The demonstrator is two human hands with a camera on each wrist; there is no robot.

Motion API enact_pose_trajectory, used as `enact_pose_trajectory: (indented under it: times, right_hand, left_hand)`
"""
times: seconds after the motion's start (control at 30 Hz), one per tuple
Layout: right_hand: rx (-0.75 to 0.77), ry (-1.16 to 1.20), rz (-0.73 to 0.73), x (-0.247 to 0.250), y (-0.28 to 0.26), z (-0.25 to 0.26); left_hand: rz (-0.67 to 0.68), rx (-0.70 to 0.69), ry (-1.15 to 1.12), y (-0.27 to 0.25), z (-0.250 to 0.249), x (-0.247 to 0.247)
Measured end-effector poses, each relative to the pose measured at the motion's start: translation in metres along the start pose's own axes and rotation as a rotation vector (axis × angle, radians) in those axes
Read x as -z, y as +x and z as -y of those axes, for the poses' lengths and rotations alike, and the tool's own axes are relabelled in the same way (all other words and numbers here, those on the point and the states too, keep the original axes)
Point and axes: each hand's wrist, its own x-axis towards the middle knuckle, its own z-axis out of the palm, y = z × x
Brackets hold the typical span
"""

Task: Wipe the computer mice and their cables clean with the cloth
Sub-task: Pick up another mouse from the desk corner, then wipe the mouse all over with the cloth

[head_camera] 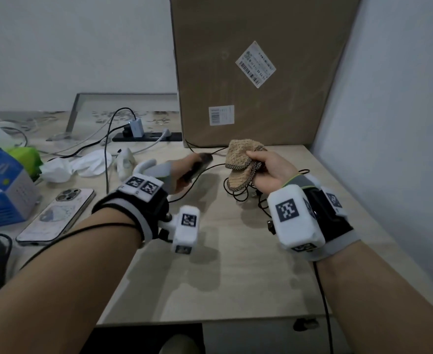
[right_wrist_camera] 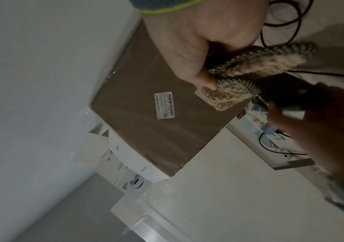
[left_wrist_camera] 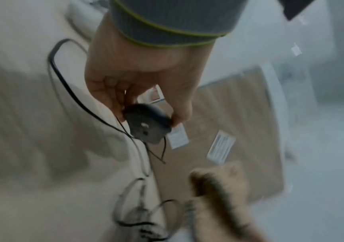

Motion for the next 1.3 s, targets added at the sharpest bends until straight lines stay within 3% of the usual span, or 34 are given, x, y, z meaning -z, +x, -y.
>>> enact_pose_trajectory:
  times: [0.07,0.23,0.37,0.53,0.83,0.97,1.3]
  right_hand:
    - [0.047,0.036,-0.03,0.001,0.007,-0.001]
    - [0.081,-0.036,-0.07,0.002,0.012,-0.003]
    - [0.094,-0.077,-0.127,0.005,0.018,-0.009]
    - [0.111,-0.068,-0.09,0.012,0.024,-0.018]
    - [0.26,-0.213,-0.137,0.018,0.027,-0.021]
    - [0.343,-0.237,-0.115,0.022,0.028,-0.024]
    - [0.388,-0.197,-0.066,0.028,0.033,-0.027]
  left_hand:
    - [-0.012,0.034,-0.231,0.0,-0.006,0.01]
    - [0.089,0.079,-0.29,-0.01,-0.004,0.011]
    - [0.216,0.052,-0.523,-0.014,0.013,-0.005]
    - [0.273,0.02,-0.689,-0.015,0.031,-0.023]
    - [0.364,-0.081,-0.662,-0.015,0.032,-0.035]
    - [0.405,-0.071,-0.786,-0.018,0.031,-0.034]
    - [0.445,-0.109,-0.875,-0.019,0.034,-0.038]
